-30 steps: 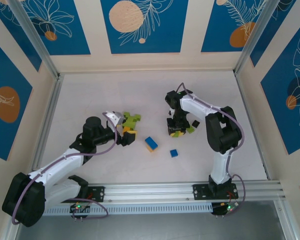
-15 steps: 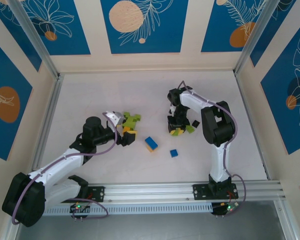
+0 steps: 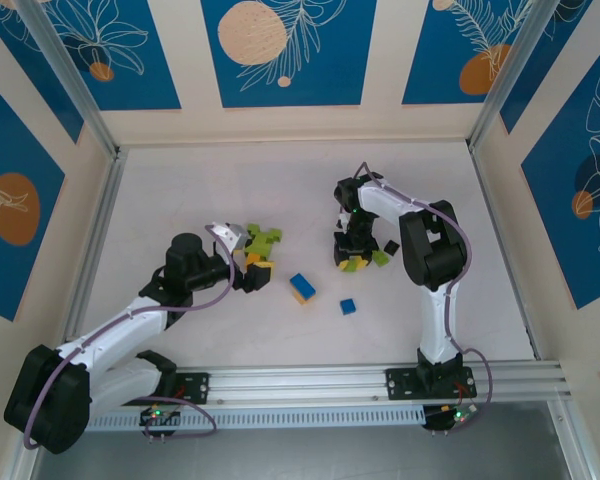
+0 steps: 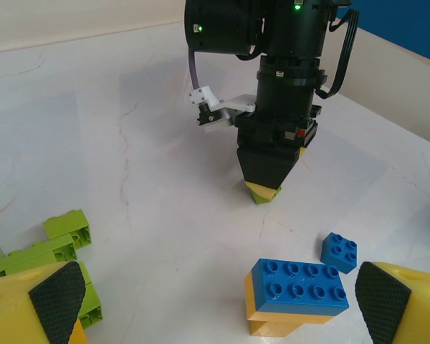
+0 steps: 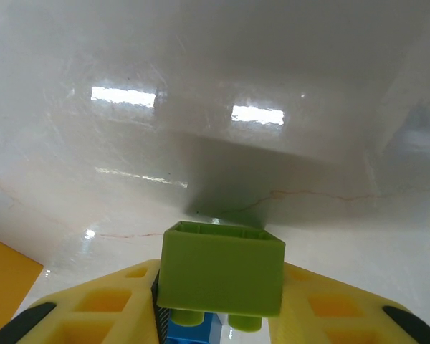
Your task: Assemble a carrot with lego
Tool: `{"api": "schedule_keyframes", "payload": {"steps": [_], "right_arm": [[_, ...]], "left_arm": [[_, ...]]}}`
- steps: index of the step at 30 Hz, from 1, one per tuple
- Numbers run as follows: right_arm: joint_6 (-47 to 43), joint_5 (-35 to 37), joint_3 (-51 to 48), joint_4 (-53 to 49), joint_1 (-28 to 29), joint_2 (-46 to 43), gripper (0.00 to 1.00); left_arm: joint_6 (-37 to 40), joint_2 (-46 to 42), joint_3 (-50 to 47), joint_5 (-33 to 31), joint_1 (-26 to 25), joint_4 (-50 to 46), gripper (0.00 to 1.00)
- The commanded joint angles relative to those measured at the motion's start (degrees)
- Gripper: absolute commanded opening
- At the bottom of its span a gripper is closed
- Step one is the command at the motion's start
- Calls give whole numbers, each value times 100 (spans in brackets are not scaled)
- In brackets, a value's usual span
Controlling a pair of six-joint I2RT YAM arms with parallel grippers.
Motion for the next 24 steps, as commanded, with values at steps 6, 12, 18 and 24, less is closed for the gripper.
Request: {"api": "schedule_keyframes", "payload": {"steps": [6, 12, 18, 24], "right_arm": [[-7, -113, 154, 132, -29, 67, 44], [30, -108, 55, 458, 27, -325, 48], [354, 355, -596, 1217, 304, -1181, 49], [832, 1669, -2104, 2803, 1112, -2382, 54]], "left_arm": [[71, 37, 149, 132, 5, 165, 99], [69, 46, 159, 132, 5, 165, 99], [79, 33, 150, 134, 5, 165, 99], [64, 42, 153, 152, 4, 186, 99]]}}
